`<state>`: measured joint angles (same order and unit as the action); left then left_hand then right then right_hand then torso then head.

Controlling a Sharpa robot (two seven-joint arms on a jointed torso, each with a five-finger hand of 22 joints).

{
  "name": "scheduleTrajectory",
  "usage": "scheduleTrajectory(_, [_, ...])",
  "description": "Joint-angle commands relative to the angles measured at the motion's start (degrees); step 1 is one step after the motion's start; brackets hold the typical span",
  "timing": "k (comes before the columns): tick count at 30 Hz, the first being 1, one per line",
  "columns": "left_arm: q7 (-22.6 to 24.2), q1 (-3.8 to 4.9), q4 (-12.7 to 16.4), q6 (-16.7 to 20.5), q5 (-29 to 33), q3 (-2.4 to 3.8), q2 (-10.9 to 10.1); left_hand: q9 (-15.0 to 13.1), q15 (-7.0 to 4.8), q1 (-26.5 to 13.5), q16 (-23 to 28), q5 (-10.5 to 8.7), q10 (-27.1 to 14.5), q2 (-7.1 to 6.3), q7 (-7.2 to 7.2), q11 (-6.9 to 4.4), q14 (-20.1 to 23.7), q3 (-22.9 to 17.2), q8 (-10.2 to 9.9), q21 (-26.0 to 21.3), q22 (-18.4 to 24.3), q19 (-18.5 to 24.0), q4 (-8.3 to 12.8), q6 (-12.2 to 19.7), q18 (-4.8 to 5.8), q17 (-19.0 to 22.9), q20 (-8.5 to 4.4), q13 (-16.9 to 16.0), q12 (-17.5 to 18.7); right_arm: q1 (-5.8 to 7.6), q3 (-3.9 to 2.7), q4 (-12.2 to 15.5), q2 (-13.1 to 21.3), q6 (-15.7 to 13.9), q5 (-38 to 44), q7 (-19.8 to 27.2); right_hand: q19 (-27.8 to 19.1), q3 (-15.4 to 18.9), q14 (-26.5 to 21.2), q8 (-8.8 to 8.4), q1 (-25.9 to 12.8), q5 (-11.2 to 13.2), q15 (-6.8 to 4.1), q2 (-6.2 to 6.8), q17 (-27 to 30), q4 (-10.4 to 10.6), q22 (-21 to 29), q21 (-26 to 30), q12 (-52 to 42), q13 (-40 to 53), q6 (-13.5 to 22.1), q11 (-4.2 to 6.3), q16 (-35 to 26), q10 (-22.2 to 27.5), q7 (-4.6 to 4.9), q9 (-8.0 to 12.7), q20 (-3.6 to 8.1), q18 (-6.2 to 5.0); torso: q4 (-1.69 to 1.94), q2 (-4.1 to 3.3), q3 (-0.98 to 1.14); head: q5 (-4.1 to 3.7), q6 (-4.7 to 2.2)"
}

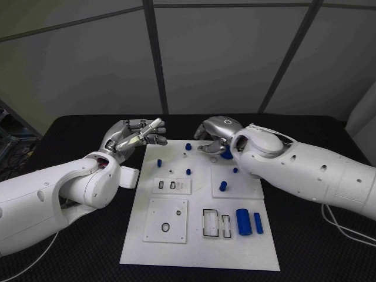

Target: Assemble the parts on the task board

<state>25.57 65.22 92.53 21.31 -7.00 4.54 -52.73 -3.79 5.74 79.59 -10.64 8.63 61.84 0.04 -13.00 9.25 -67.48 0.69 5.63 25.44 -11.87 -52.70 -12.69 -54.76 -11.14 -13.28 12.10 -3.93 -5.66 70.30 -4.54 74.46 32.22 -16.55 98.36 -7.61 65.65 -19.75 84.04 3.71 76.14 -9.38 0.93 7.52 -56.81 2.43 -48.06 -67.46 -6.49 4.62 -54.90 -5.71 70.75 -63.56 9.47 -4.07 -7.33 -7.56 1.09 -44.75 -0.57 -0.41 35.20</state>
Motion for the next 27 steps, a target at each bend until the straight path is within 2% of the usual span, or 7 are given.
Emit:
scheduleTrajectory(1, [0.28, 0.1, -0.19, -1.13, -0.26, 0.05, -0.13, -0.05, 0.21, -0.54, 0.31, -0.36, 0.28, 0.27, 0.1, 0.03, 0.13, 0.33, -0.17, 0.29, -0.06, 0.49, 0.08, -0.34, 0.81, -0.1, -0.01, -0.11, 0.11, 0.1, -0.05, 4.14, 3.95, -2.78, -5.46, -2.38, 2.56, 1.06, 1.34, -0.12, 0.45, 0.38, -0.99, 0.59, -4.46, 0.01, -3.85, -2.34, -4.8, 2.25, 0.06, 1.39, 2.88, -8.4, -0.38, -0.02, 0.76, 0.15, -0.62, 0.21, 0.21, 0.1, -0.11])
scheduleTrajectory(7, [0.26, 0.08, -0.63, -1.32, -0.25, 0.04, -0.29, -0.08, 0.18, -0.49, 0.42, -0.35, 0.51, 0.37, 0.18, -0.04, 0.13, 0.36, -0.12, 0.31, -0.07, 0.55, 0.11, -0.55, 0.79, -0.19, 0.0, -0.15, 0.08, 0.09, -0.04, 8.41, 10.75, -0.4, -13.81, -6.3, 7.95, 12.21, 3.36, 0.03, 0.78, 0.55, -2.0, 2.67, -15.71, 3.96, -12.19, -7.48, -16.03, 12.32, 4.25, 2.44, 10.09, -15.07, -0.75, 0.06, 2.16, 1.8, -1.44, 0.53, 0.67, 0.56, -0.44])
scheduleTrajectory(9, [0.26, 0.08, -0.76, -1.32, -0.25, 0.04, -0.26, -0.08, 0.18, -0.49, 0.42, -0.35, 0.51, 0.37, 0.18, -0.04, 0.13, 0.36, -0.12, 0.31, -0.07, 0.55, 0.11, -0.55, 0.79, -0.19, 0.0, -0.15, 0.08, 0.1, -0.04, 8.77, 11.79, 0.56, -14.87, -7.09, 8.86, 19.99, 3.65, 0.79, 5.31, -0.89, -1.75, 1.68, -19.3, 8.5, -14.11, -8.77, -29.78, 27.37, 5.6, 2.26, 12.45, -11.73, -0.71, -0.3, 1.96, 2.14, -1.59, 0.59, 0.75, 0.54, -0.44])
scheduleTrajectory(10, [0.26, 0.08, -0.87, -1.34, -0.25, 0.03, -0.22, -0.08, 0.18, -0.49, 0.42, -0.35, 0.51, 0.37, 0.18, -0.04, 0.13, 0.36, -0.12, 0.31, -0.07, 0.55, 0.11, -0.55, 0.79, -0.19, 0.0, -0.15, 0.08, 0.1, -0.03, 8.94, 12.49, 1.39, -15.52, -7.71, 9.54, 21.46, 4.01, 1.15, 7.66, -1.34, -1.18, 2.96, -22.22, 13.04, -15.77, -9.75, -42.45, 40.84, 6.24, 1.73, 14.1, -11.23, -0.52, -0.46, 1.52, 2.38, -1.65, 0.61, 0.81, 0.47, -0.48])
scheduleTrajectory(11, [0.25, 0.08, -0.92, -1.35, -0.25, 0.03, -0.19, -0.08, 0.18, -0.49, 0.42, -0.35, 0.51, 0.37, 0.18, -0.04, 0.13, 0.36, -0.12, 0.31, -0.07, 0.55, 0.11, -0.55, 0.79, -0.19, 0.0, -0.15, 0.08, 0.1, -0.03, 8.98, 12.76, 1.78, -15.77, -8.0, 9.84, 22.04, 4.17, 1.29, 7.99, -1.52, -1.02, 3.11, -23.39, 14.15, -16.46, -10.15, -46.8, 45.46, 6.47, 1.55, 14.72, -11.36, -0.35, -0.5, 1.37, 2.49, -1.67, 0.61, 0.83, 0.44, -0.48])
scheduleTrajectory(17, [0.2, 0.06, -1.32, -1.45, -0.25, 0.03, 0.16, -0.08, 0.18, -0.49, 0.42, -0.35, 0.51, 0.37, 0.18, -0.04, 0.13, 0.36, -0.12, 0.31, -0.07, 0.55, 0.11, -0.55, 0.79, -0.19, 0.0, -0.15, 0.08, 0.1, -0.03, 8.2, 13.48, 5.06, -16.65, -10.18, 12.7, 23.35, 5.44, 2.74, 6.23, -2.31, -0.14, 2.61, -30.68, 14.22, -22.18, -13.38, -71.14, 71.3, 8.32, 0.63, 18.23, -18.3, 0.7, -0.47, 0.5, 3.48, -1.56, 0.53, 0.84, 0.14, -0.52])
scheduleTrajectory(27, [0.1, 0.04, -1.71, -1.51, -0.25, 0.02, 0.57, -0.09, 0.16, -0.45, 0.49, -0.36, 0.62, 0.4, 0.22, -0.07, 0.12, 0.38, -0.11, 0.33, -0.07, 0.58, 0.14, -0.64, 0.78, -0.24, 0.01, -0.16, 0.07, 0.1, -0.05, 4.73, 10.72, 6.95, -16.3, -11.07, 14.17, 22.36, 5.94, 4.43, 6.38, -4.51, 0.02, 0.59, -33.08, 14.04, -25.07, -14.97, -78.03, 78.99, 8.3, 0.53, 19.21, -22.1, 0.63, -0.58, 0.2, 4.02, -1.54, 0.41, 0.77, -0.12, -0.31])
